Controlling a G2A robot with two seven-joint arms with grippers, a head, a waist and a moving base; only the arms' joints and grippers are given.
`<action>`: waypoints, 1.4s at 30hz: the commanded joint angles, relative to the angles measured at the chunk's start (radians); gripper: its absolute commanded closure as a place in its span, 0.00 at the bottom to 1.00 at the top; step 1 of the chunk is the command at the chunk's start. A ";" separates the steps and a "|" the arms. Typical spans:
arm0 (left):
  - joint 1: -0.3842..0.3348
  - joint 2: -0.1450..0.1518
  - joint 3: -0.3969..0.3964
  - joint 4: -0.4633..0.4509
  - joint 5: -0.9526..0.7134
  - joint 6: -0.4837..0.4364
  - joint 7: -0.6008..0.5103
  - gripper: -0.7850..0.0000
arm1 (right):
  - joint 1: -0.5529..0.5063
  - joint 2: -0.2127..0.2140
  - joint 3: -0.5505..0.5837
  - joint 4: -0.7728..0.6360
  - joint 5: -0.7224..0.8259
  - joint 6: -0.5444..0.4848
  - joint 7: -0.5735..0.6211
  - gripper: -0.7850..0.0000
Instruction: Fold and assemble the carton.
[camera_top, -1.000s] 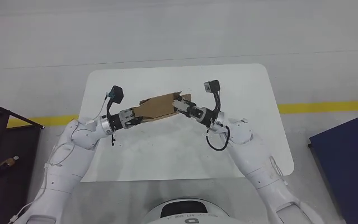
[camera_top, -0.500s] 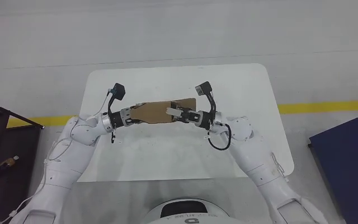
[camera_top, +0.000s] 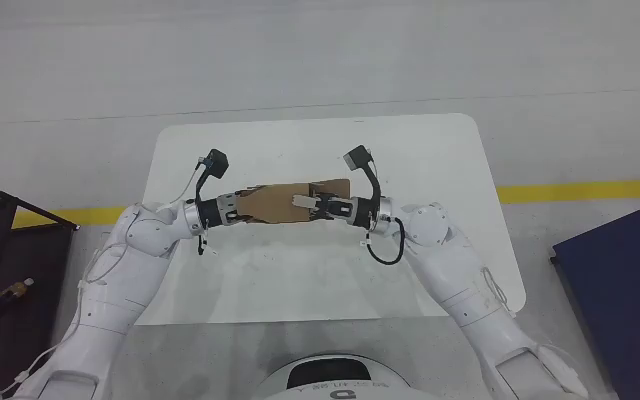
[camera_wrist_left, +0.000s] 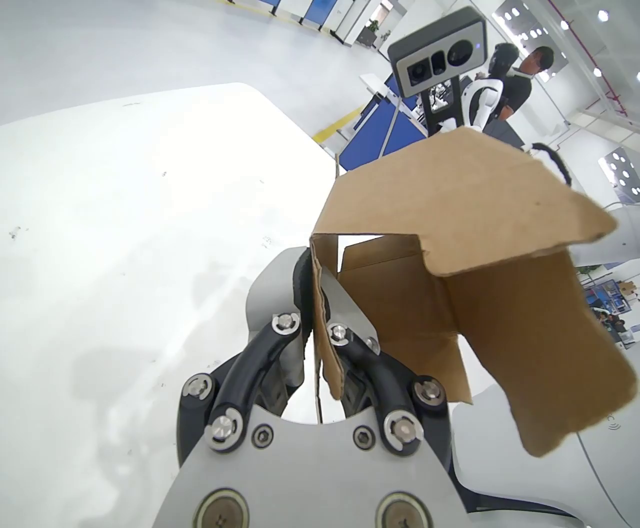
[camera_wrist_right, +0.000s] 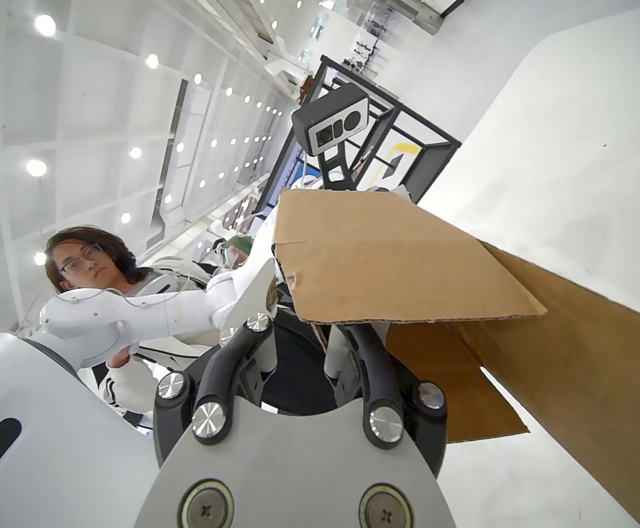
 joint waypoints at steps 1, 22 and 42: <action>0.000 0.001 0.003 0.001 -0.008 0.008 -0.001 0.85 | -0.002 0.002 -0.001 0.004 0.022 -0.002 0.015 1.00; 0.055 0.011 -0.049 0.049 -0.264 0.018 0.064 0.00 | -0.039 -0.010 0.048 0.123 0.598 -0.146 0.007 1.00; 0.121 -0.004 0.009 -0.125 -0.421 0.028 0.078 0.00 | -0.042 -0.055 -0.048 0.158 0.977 -0.017 0.243 1.00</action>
